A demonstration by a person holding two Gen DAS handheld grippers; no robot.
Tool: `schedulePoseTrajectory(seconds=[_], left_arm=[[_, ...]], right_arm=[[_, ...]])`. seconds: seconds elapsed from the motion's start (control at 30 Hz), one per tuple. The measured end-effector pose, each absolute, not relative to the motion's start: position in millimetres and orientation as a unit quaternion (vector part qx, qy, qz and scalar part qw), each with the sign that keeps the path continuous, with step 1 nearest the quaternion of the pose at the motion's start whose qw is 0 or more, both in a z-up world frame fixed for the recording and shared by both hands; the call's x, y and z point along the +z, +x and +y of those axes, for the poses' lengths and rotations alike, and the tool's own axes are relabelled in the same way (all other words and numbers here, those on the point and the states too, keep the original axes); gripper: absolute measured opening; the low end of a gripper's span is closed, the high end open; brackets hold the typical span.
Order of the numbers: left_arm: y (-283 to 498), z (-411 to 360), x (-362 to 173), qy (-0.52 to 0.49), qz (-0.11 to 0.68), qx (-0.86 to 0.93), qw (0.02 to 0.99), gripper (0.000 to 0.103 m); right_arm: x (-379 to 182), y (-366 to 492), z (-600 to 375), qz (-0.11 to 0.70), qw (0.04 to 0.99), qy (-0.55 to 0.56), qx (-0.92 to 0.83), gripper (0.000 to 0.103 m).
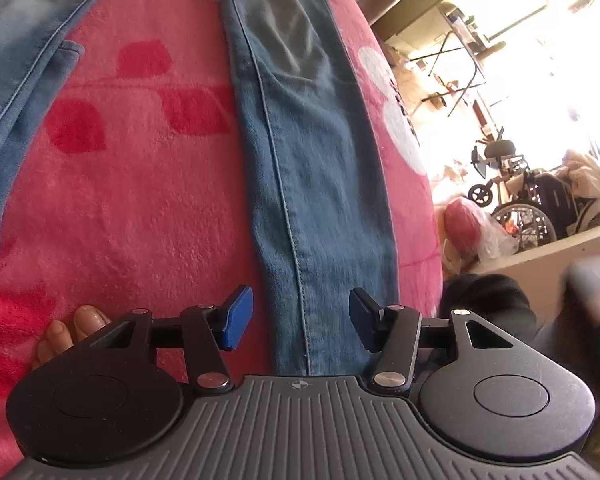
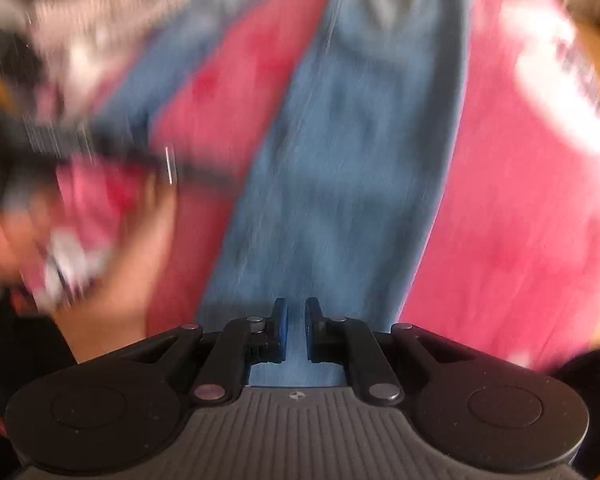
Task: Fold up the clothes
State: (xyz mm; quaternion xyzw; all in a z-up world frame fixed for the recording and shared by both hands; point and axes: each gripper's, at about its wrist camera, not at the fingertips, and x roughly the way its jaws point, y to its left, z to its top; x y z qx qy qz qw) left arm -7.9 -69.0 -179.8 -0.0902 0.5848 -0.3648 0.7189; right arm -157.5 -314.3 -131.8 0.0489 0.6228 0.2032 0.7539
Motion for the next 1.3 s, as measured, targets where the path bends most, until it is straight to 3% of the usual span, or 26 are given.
schedulePoseTrajectory(seconds=[0.17,0.23,0.37,0.6,0.8,1.03,1.13,1.3], left_arm=[[-6,-69,-184,-0.097,0.593,-0.362,0.712,0.053],[-7,-72,-185,-0.093,0.594,-0.365,0.711,0.053],[-10,-77,-180,-0.080,0.586,-0.369,0.717,0.053],[-5,-80,-179,-0.078,0.575,-0.364,0.728,0.053],[3,-100,-180,-0.046,0.551,-0.366,0.748,0.053],[-12,-120,-192,0.104,0.536,-0.355,0.759,0.053],[-15,-118,-185,0.103,0.526,-0.361,0.763,0.053],[-18,-119,-177,0.106,0.505,-0.375,0.771,0.053]], right_arm=[[-146,-203,-320,0.692,0.675,0.091,0.238,0.009],[-137,-201,-322,0.690,0.679,0.087,0.235,0.009],[-107,-174,-315,0.612,0.753,0.064,0.233,0.009],[-141,-198,-303,0.672,0.674,0.070,0.299,0.009],[-97,-130,-346,0.578,0.785,0.093,0.203,0.009],[-131,-126,-329,0.577,0.794,0.042,0.188,0.009],[-115,-126,-330,0.594,0.778,0.032,0.201,0.009],[-95,-71,-344,0.507,0.841,0.076,0.173,0.009]])
